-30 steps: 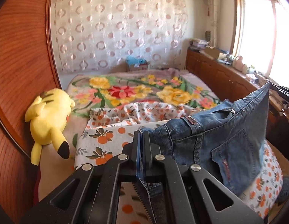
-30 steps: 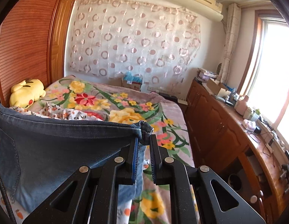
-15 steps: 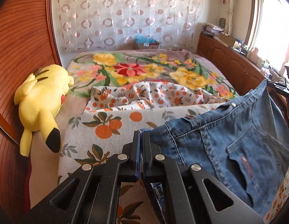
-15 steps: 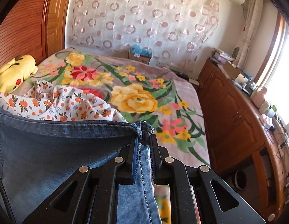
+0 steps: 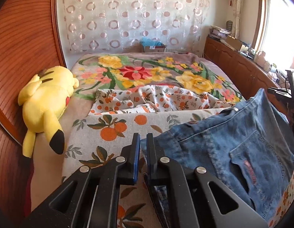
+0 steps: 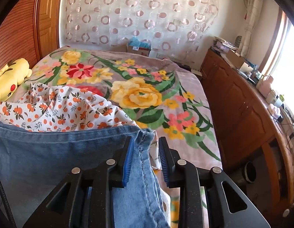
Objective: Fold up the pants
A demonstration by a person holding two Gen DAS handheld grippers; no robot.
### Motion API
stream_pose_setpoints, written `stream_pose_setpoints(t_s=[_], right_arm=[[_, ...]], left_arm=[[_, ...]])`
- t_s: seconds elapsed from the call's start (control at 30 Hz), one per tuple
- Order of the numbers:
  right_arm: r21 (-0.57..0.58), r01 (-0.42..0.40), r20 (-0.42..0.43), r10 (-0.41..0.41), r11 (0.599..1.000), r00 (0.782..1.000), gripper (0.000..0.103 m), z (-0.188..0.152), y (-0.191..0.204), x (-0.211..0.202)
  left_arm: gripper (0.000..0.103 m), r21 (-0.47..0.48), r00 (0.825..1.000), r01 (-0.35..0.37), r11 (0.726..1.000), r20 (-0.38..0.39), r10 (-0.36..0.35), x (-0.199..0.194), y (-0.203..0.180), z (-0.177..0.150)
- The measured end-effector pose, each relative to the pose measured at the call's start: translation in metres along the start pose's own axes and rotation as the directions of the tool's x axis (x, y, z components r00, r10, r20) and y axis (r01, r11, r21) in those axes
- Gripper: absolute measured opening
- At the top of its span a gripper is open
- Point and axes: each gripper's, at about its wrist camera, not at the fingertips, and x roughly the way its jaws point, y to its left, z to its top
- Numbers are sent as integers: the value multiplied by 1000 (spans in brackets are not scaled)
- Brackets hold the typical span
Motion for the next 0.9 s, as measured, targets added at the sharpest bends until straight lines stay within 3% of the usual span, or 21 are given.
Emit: stream_pose_setpoints(t_s=[0.07,0.17,0.2,0.33,0.4,0.5,0.7,0.9], right_arm=[[11,-19,20,18,1000,1000,37,-6,0,-16],[37,-47,48,46,998,998,46,-22,-2,-38],[48,-56,55,54,997,997,46,-29,-3,-45],[70,-81,62,77,994,995,48,-60,-7,-72],[82,-85,63,80,993,995,48,-76,-12,-86],[105,-94,48,90,990,995,48,-97,-21,-102],[162,-92,13,91,982,996,48,-128,-42,-121],[163,-52,-20,56,985,998,48,-143,-48,-128]], left_arm=[[19,9,1000,21,1000,21,-21,-9,-5,1],[39,41,997,42,998,62,-44,-20,-22,3],[48,49,996,43,998,72,-46,-22,-26,4],[56,109,991,97,989,85,-107,-27,-57,7],[71,130,987,123,984,89,-135,-27,-72,7],[77,148,977,182,972,82,-196,-26,-96,7],[77,187,966,243,952,44,-256,-15,-144,3],[77,237,966,248,940,11,-258,0,-167,-11]])
